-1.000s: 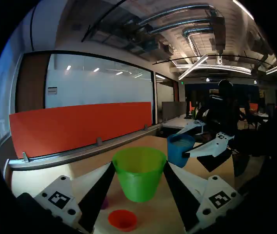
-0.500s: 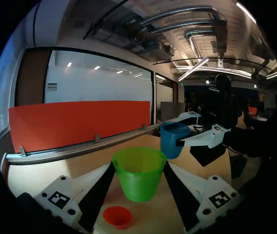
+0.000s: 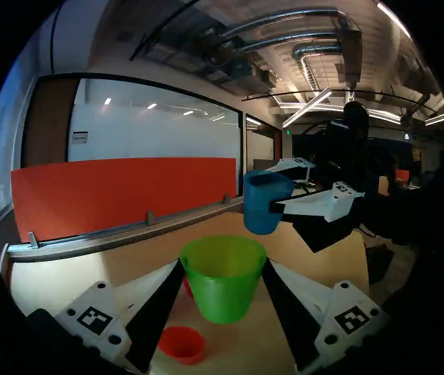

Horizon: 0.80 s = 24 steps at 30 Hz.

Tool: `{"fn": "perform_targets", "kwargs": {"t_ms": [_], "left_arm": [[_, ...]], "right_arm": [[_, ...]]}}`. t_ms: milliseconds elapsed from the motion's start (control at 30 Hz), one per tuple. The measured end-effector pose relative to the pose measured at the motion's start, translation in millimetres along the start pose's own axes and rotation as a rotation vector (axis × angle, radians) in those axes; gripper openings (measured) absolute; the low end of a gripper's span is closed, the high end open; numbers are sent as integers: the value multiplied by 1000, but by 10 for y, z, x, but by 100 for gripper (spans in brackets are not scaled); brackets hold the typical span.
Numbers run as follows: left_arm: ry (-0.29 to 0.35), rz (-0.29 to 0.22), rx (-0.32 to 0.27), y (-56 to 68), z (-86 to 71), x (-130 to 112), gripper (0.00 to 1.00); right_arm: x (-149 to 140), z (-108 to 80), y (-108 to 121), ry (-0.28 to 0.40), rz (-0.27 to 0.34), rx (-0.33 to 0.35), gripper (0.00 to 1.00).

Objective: Pour water

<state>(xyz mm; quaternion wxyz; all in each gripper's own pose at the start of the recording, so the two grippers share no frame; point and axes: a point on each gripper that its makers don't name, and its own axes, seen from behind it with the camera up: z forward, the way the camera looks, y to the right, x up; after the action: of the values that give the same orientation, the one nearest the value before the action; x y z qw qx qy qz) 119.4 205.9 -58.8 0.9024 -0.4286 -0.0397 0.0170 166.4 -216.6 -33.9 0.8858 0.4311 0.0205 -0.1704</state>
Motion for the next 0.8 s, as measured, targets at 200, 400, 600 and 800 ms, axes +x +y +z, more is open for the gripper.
{"fn": "perform_targets", "kwargs": {"t_ms": [200, 400, 600, 800], "left_arm": [[5, 1, -4, 22, 3, 2, 88], [-1, 13, -11, 78, 3, -39, 87], [2, 16, -25, 152, 7, -36, 87], [11, 20, -37, 199, 19, -16, 87]], "right_arm": [[90, 23, 84, 7, -49, -14, 91], [185, 46, 171, 7, -94, -27, 91], [283, 83, 233, 8, -155, -27, 91], [394, 122, 282, 10, -229, -29, 91]]}}
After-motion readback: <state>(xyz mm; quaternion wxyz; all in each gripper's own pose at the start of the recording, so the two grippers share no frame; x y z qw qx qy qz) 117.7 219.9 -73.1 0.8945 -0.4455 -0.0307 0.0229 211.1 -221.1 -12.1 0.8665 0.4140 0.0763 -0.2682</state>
